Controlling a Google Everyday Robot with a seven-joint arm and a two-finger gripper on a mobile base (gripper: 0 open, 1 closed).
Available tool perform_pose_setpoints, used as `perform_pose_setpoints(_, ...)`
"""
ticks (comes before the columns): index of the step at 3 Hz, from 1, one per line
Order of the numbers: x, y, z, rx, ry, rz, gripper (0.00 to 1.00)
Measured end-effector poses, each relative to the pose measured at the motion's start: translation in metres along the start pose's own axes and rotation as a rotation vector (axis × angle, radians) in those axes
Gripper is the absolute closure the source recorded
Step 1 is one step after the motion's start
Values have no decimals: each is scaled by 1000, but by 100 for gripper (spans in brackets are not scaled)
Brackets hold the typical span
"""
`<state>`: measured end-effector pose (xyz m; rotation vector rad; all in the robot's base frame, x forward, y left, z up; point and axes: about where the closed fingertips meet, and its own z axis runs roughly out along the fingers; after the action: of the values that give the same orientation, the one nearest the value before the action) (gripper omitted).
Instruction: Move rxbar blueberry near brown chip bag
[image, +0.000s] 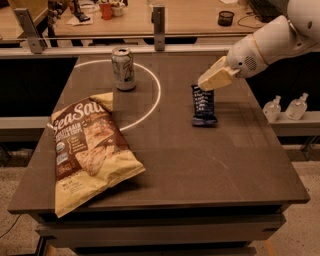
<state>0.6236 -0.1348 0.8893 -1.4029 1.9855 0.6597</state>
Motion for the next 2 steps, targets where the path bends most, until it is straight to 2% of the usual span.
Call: perform_pose_setpoints(2, -45, 50, 13, -161, -125, 80, 100)
